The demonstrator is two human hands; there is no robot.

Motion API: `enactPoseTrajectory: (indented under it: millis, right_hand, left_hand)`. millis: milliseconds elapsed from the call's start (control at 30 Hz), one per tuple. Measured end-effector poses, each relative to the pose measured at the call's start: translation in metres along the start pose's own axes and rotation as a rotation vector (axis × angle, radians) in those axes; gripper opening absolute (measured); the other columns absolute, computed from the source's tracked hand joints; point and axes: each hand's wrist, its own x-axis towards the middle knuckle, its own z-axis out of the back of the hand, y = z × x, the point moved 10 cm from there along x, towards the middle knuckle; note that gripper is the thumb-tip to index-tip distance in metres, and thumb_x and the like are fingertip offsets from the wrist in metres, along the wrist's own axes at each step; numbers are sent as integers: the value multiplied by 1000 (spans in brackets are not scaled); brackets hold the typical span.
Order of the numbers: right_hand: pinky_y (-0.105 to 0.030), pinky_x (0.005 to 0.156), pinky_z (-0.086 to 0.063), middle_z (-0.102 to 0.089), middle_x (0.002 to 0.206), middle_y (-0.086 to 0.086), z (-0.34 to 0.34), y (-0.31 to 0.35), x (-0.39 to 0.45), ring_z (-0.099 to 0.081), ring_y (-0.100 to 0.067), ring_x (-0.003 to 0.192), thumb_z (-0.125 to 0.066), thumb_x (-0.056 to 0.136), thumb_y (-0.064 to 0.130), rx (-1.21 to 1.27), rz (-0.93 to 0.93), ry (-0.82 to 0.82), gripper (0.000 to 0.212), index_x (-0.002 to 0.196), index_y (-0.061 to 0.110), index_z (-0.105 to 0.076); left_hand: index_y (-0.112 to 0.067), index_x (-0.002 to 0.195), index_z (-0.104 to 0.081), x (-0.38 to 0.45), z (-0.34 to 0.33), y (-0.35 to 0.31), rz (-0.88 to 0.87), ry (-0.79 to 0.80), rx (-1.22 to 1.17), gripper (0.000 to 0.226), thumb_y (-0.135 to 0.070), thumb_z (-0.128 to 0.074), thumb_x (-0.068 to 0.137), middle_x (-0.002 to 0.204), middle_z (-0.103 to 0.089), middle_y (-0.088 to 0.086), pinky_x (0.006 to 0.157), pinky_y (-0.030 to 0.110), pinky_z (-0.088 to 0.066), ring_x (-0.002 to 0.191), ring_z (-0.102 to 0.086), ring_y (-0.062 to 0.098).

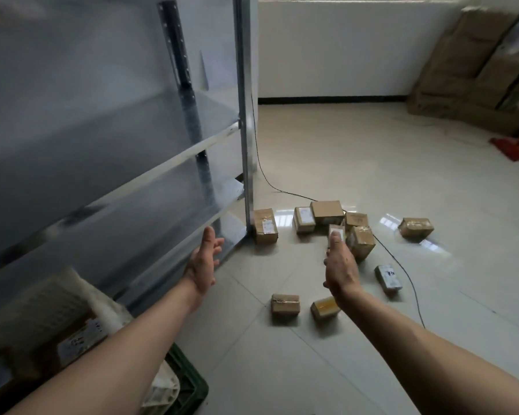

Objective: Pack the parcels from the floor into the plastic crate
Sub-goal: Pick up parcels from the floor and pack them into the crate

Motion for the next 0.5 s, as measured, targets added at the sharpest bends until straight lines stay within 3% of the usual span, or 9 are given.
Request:
enactPoseTrajectory:
  millis: [100,233,367,467,500]
  right_hand:
    - [-55,112,-37,-49,148,-6,54,-5,25,-47,-24,133,-18,66,90,18,19,-29,109,148,23,-42]
    - [-57,105,-44,-58,135,-8,118,-11,55,-54,-28,120,-19,84,79,35,16,-61,74,129,31,-54]
    - [-56,106,-43,-55,136,-3,171,-27,84,-52,-29,126,-17,71,85,40,-28,-142,97,144,29,-47]
    - [-42,98,-42,-54,107,7,196,-37,102,-51,-21,106,-19,71,86,73,-44,-181,97,144,27,-47]
    - [-43,95,-43,-54,108,5,207,-44,113,-50,-21,106,-18,67,88,74,-61,-201,104,145,26,-47]
  left_hand:
    - [-20,137,-51,5,-51,-13,-11,24,12,96,-86,-22,73,149,-44,7,91,43,-33,132,-43,30]
    - [-20,139,-50,13,-114,-24,-12,65,34,98,-81,-19,68,148,-45,7,92,44,-34,129,-43,28]
    - [-21,137,-50,25,-169,-32,-16,114,77,96,-81,-19,68,147,-45,7,88,42,-34,119,-43,22]
    - [-17,138,-50,39,-205,-37,-12,136,101,97,-79,-19,70,147,-44,10,86,41,-33,119,-43,24]
    - [-16,138,-50,48,-220,-38,-7,146,112,98,-82,-20,72,147,-44,10,88,42,-33,123,-44,26]
